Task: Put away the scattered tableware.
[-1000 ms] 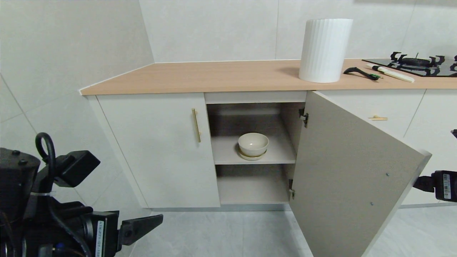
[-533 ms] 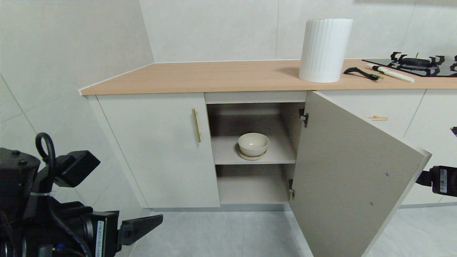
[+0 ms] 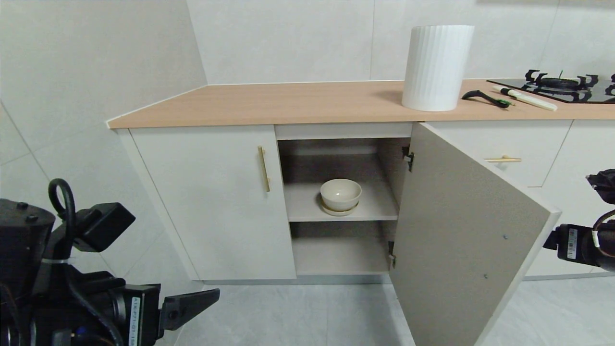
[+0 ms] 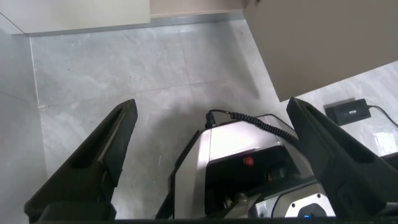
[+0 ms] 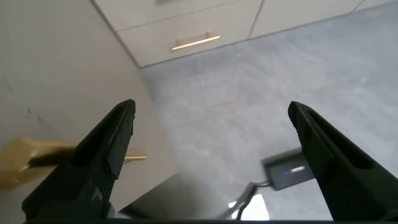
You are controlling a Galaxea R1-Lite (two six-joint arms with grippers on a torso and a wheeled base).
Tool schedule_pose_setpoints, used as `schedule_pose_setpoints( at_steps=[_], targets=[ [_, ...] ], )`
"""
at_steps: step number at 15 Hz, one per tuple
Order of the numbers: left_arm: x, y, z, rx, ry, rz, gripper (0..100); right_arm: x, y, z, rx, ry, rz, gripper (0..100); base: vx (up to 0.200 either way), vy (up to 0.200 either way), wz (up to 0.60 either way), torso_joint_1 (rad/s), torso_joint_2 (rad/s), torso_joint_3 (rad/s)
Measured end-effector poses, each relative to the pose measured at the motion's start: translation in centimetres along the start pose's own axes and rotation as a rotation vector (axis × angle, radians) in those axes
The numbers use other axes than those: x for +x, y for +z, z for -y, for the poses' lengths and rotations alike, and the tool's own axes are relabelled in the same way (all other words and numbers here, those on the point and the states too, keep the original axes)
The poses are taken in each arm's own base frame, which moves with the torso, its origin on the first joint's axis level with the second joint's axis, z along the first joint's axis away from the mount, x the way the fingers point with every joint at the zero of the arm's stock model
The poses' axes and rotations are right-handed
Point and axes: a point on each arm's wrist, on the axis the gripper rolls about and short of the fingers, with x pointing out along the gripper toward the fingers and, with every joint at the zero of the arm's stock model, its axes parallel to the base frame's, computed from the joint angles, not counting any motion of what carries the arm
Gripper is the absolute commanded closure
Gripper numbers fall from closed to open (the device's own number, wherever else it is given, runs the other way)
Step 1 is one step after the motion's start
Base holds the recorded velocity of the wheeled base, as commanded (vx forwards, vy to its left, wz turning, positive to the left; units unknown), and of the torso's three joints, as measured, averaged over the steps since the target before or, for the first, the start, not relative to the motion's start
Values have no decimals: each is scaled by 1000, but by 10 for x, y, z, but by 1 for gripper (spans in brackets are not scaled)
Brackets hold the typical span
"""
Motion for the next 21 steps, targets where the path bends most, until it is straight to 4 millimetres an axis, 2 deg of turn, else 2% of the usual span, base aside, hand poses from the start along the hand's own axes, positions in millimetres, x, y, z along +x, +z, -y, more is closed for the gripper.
schedule_pose_setpoints(
  at_steps=[8,11,14,18,21],
  targets=[
    [0,1,0,-1,1,16,0,2,-22,-52,16,207,-112,0,0,0,0,0,0,0],
    [-1,1,0,8,-3,28,0,4,-26,-69,-10,348,-152,0,0,0,0,0,0,0],
    [-1,-1,-3,31,7,29,0,18,-19,-92,-24,452,-153,0,0,0,0,0,0,0],
    [-1,-2,-6,47,53,41,0,43,-7,-128,-82,501,-144,0,0,0,0,0,0,0],
    [0,-3,-7,69,78,40,0,60,-15,-138,-99,485,-182,0,0,0,0,0,0,0]
  ],
)
